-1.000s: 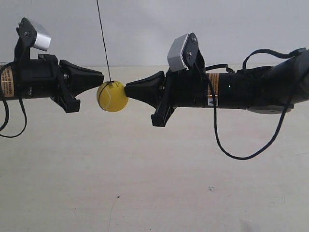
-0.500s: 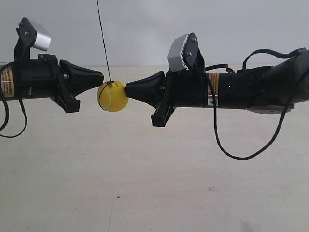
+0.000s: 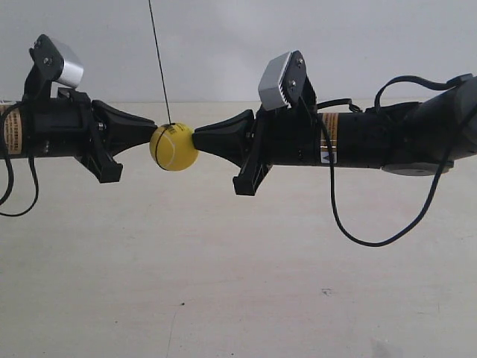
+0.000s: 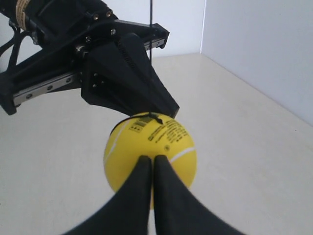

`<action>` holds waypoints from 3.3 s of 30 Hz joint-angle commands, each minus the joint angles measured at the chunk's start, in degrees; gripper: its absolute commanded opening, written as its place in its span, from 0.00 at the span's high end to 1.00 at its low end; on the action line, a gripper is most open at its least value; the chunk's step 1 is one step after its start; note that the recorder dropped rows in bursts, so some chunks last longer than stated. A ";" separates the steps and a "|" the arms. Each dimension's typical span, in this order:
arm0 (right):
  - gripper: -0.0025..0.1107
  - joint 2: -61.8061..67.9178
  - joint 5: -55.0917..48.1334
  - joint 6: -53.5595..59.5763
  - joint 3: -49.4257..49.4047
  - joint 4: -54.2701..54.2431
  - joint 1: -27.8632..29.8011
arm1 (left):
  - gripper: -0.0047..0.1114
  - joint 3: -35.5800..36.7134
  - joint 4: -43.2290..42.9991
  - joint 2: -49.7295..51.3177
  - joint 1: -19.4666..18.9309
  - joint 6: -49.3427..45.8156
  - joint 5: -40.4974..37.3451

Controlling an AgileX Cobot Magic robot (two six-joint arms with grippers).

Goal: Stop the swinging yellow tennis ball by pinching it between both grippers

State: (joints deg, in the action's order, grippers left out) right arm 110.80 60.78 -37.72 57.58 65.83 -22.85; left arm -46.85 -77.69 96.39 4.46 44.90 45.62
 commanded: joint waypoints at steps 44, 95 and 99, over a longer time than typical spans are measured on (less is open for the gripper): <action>0.98 0.03 0.29 0.27 0.37 0.35 -0.23 | 0.92 -0.27 -3.95 -1.72 0.19 0.39 1.21; 0.98 -45.65 -17.69 -7.54 -12.86 7.27 13.70 | 0.92 22.09 24.59 -52.78 -13.51 -6.76 -14.18; 0.98 -57.24 -26.44 -2.84 -18.05 -0.34 13.70 | 0.92 28.52 32.83 -69.50 -13.51 -8.94 -15.95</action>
State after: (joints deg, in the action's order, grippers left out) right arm 58.70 39.40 -43.22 42.16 70.23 -9.54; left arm -21.33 -49.96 34.73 -8.87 37.13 31.14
